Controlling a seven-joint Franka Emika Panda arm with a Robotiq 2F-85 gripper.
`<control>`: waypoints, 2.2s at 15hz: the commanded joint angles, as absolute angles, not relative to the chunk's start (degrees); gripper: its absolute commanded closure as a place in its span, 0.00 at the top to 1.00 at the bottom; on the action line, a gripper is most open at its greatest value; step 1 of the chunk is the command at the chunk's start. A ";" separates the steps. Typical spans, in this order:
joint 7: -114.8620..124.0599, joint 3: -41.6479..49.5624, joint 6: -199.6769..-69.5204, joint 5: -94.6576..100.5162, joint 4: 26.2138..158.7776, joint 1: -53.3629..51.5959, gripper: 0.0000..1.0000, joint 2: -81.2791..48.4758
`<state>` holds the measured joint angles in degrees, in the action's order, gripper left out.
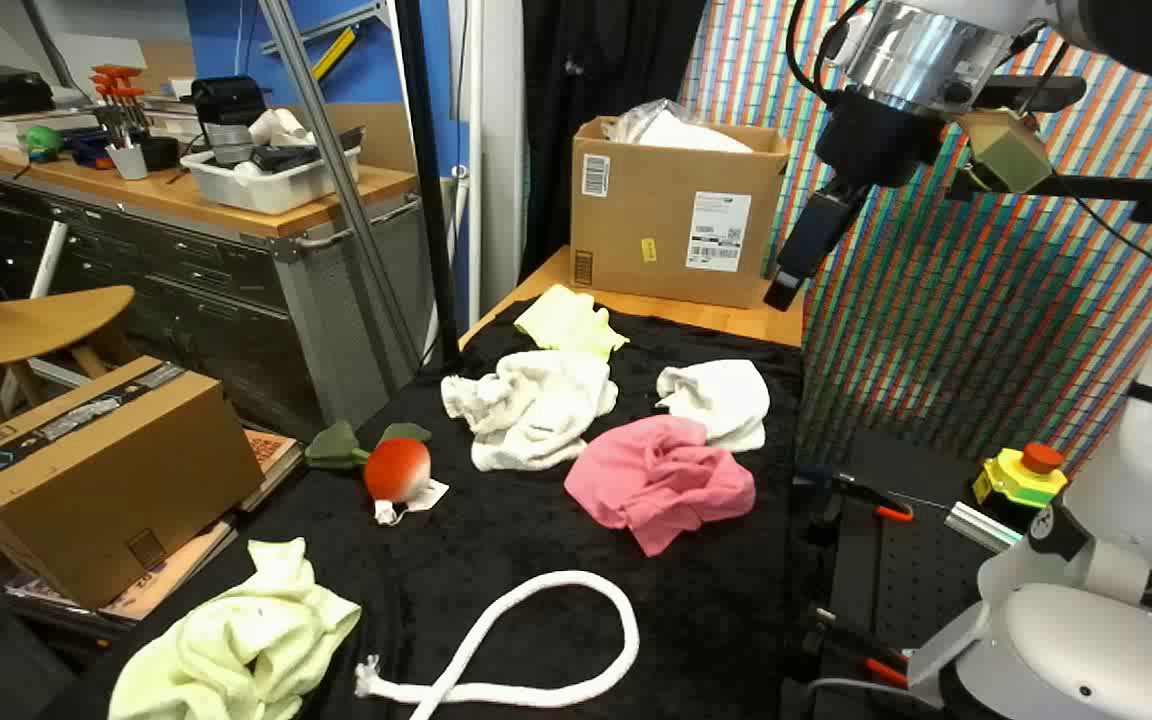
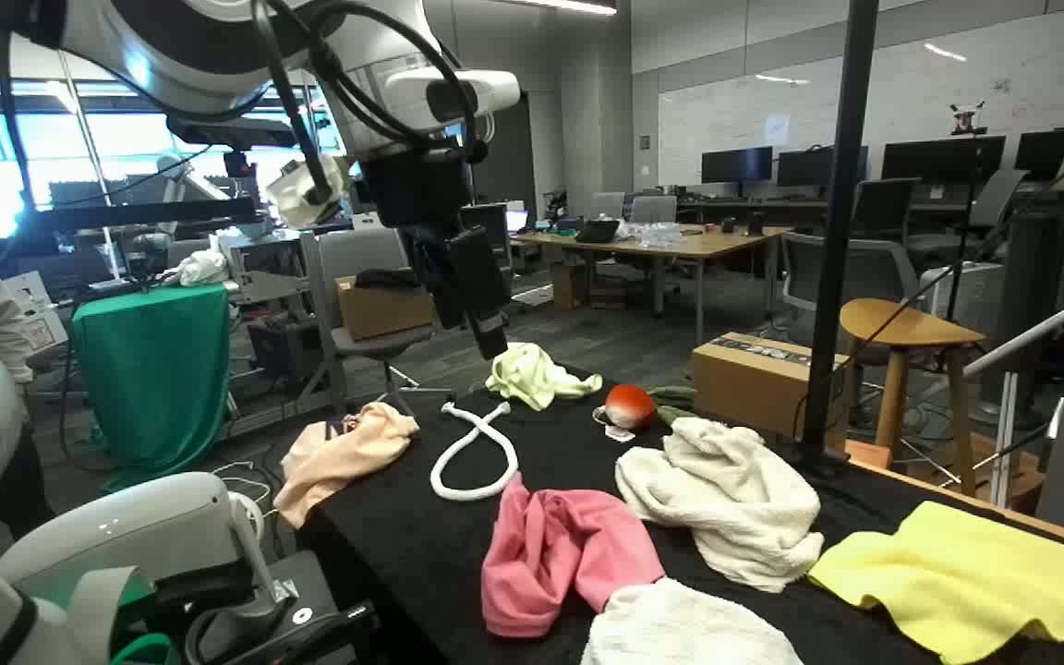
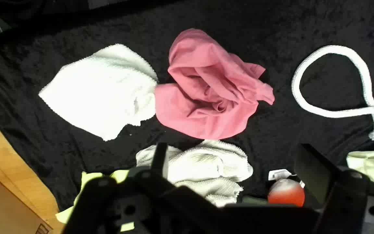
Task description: Pile up all the things on the table on the white shirt
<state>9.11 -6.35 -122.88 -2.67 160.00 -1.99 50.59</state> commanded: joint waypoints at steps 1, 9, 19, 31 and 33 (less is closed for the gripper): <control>9.14 -6.27 -122.68 -2.59 159.80 -2.04 1.00 50.57; 10.06 -10.23 -123.11 -1.25 155.78 -3.03 1.00 44.71; 17.76 -24.17 -133.69 2.54 144.63 -7.22 1.00 25.26; 29.62 -26.69 -135.52 24.44 119.95 -12.98 1.00 -6.49; 29.67 -24.39 -135.35 25.70 115.14 -16.15 1.00 -11.46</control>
